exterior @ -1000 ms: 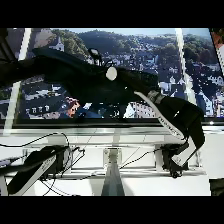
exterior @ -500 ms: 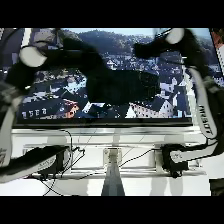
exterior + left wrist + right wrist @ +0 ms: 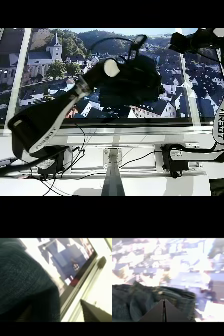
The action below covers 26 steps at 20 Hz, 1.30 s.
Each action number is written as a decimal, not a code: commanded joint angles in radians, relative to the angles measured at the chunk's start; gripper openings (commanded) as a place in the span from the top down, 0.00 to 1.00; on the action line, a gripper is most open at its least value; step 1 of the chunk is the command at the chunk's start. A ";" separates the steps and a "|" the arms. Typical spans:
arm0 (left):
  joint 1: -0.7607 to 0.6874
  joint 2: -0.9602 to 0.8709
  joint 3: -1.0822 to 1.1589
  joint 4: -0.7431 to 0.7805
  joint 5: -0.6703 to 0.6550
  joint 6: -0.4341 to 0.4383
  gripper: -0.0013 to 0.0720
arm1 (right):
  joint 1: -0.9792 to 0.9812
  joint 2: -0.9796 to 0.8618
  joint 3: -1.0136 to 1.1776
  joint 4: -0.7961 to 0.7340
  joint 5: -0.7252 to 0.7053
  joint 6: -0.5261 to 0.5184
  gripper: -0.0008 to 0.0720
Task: Fold the clothes and pants, and hang the long-sleeved shirts on hangers.
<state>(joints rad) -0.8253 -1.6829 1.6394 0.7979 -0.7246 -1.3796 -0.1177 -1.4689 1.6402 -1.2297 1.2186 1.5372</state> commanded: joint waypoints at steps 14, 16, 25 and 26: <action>0.325 0.126 0.027 -0.022 -0.205 0.056 0.03 | -0.377 0.157 -0.464 0.114 0.154 -0.526 0.95; 0.335 0.137 0.027 -0.056 -0.173 0.057 0.03 | -0.442 0.293 -0.614 0.246 0.161 -0.665 0.95; 0.334 0.138 0.027 -0.074 -0.109 0.057 0.03 | -0.254 0.462 -0.893 0.323 -0.059 -0.641 0.04; 0.334 0.138 0.027 -0.074 -0.109 0.057 0.03 | -0.214 0.462 -0.903 0.292 -0.073 -0.627 0.04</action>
<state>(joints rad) -0.4927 -1.5455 1.6653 0.7277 -0.8387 -1.3235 -0.4179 -1.0229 0.7891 -0.9066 1.2438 0.8623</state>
